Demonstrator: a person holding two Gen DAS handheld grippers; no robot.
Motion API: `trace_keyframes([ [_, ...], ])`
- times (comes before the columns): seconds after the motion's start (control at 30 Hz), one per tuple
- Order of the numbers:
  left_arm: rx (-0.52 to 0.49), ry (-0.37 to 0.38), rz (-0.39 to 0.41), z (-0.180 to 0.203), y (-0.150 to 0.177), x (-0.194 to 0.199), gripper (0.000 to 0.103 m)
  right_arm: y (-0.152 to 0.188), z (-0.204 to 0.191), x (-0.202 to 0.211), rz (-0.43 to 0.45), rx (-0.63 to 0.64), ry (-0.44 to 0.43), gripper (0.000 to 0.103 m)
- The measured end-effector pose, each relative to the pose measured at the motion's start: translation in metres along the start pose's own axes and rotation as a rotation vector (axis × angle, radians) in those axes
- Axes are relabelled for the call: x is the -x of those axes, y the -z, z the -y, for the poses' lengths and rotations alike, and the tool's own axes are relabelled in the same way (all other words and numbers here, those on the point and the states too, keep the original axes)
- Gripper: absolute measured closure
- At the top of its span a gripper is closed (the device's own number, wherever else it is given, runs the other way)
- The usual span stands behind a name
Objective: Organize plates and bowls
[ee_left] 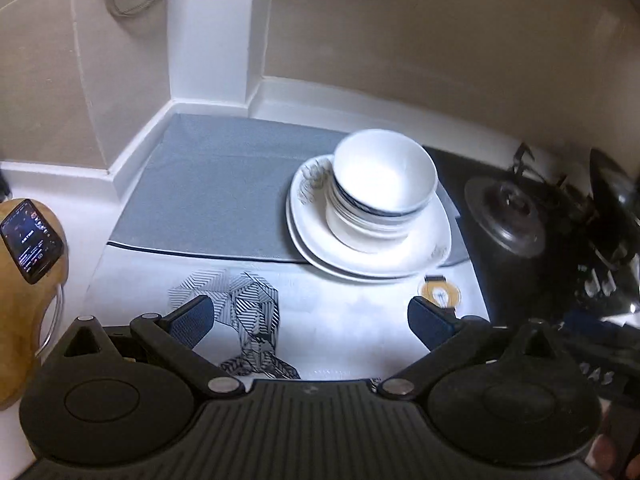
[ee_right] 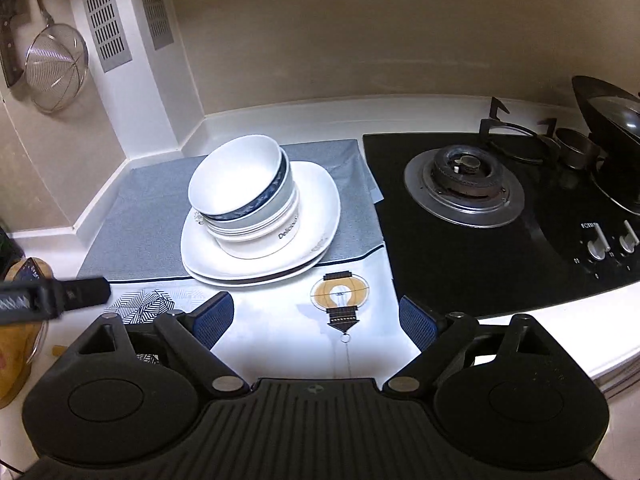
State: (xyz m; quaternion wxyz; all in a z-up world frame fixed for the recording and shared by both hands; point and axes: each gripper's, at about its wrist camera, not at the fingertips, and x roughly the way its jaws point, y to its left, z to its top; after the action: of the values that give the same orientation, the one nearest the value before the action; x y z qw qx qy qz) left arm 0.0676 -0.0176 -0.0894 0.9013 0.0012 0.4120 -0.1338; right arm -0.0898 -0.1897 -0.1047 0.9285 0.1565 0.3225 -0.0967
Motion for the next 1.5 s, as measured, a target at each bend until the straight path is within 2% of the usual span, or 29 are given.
trace_keyframes([
  [0.1, -0.07, -0.046, -0.019, 0.02, 0.001, -0.005, 0.0, 0.0, 0.011, 0.005, 0.01, 0.016, 0.003, 0.012],
  [0.27, -0.141, -0.055, -0.038, 0.04, 0.004, -0.014, 0.0, -0.003, 0.021, 0.004, 0.004, 0.012, 0.005, 0.012],
  [0.4, -0.107, -0.049, -0.058, 0.043, 0.0, -0.021, 0.0, -0.003, 0.022, 0.005, 0.003, 0.026, 0.004, 0.012],
  [0.77, -0.083, -0.113, -0.046, 0.033, -0.008, -0.033, 0.0, -0.011, 0.011, 0.003, 0.025, 0.066, -0.003, 0.01],
  [1.0, -0.074, -0.128, -0.025, 0.026, -0.011, -0.033, 0.0, -0.015, 0.002, -0.006, 0.015, 0.087, -0.026, 0.0],
  [1.5, -0.071, -0.159, -0.01, 0.02, -0.015, -0.035, 0.0, -0.022, -0.005, -0.02, -0.016, 0.109, -0.031, 0.0],
])
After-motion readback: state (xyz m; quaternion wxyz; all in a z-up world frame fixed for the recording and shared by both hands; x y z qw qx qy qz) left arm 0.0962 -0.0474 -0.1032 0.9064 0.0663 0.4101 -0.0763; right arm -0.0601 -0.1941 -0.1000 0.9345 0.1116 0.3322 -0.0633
